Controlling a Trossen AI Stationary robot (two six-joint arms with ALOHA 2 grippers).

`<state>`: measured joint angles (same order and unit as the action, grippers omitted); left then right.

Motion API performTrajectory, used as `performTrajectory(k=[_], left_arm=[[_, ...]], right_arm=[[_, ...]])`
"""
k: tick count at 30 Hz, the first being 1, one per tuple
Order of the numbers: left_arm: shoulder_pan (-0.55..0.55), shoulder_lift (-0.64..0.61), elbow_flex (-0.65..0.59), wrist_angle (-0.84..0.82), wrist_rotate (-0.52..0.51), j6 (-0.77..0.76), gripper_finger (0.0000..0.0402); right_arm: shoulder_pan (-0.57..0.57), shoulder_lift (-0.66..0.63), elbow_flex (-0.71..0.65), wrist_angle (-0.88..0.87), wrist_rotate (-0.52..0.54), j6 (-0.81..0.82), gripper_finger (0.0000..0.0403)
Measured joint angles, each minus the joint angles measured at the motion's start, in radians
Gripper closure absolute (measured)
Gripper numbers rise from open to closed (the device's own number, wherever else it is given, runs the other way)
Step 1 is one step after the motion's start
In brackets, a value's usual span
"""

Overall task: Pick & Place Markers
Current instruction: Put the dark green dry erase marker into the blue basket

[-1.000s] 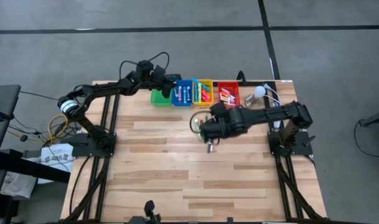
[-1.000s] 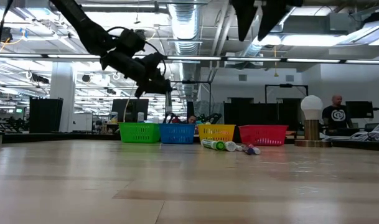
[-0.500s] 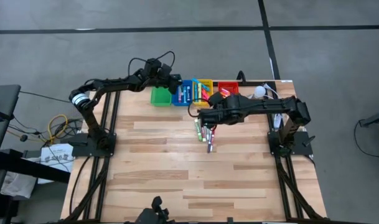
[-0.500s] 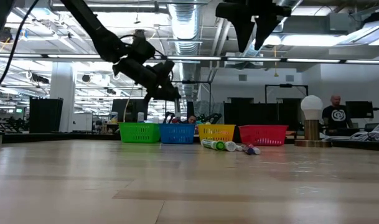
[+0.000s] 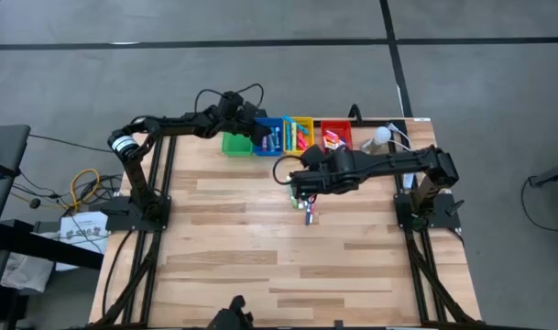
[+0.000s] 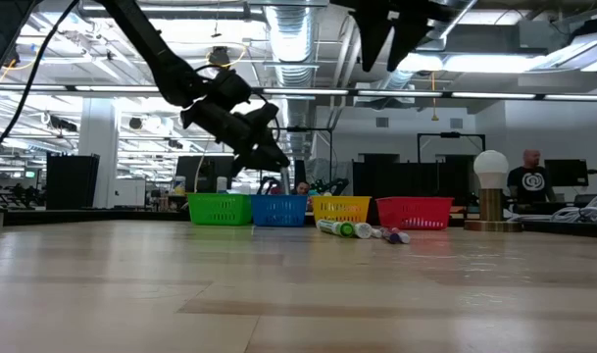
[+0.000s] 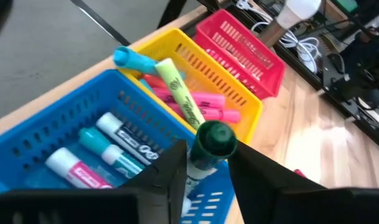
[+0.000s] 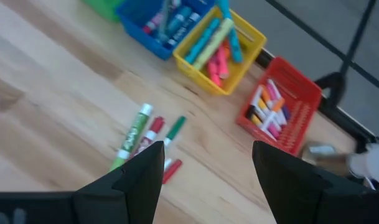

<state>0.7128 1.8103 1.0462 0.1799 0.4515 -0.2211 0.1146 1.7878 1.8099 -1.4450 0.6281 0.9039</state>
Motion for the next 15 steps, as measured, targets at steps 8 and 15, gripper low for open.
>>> performTrajectory(k=[8, 15], left_arm=[[-0.016, 0.0, 0.0, -0.003, 0.0, 0.001, 0.0243], [-0.015, -0.002, 0.0, -0.029, -0.002, 0.03, 0.0229]], right_arm=[[0.048, 0.0, 0.0, 0.124, 0.0, -0.074, 0.0168], [0.077, 0.0, 0.0, 0.156, 0.0, -0.074, 0.0168]])
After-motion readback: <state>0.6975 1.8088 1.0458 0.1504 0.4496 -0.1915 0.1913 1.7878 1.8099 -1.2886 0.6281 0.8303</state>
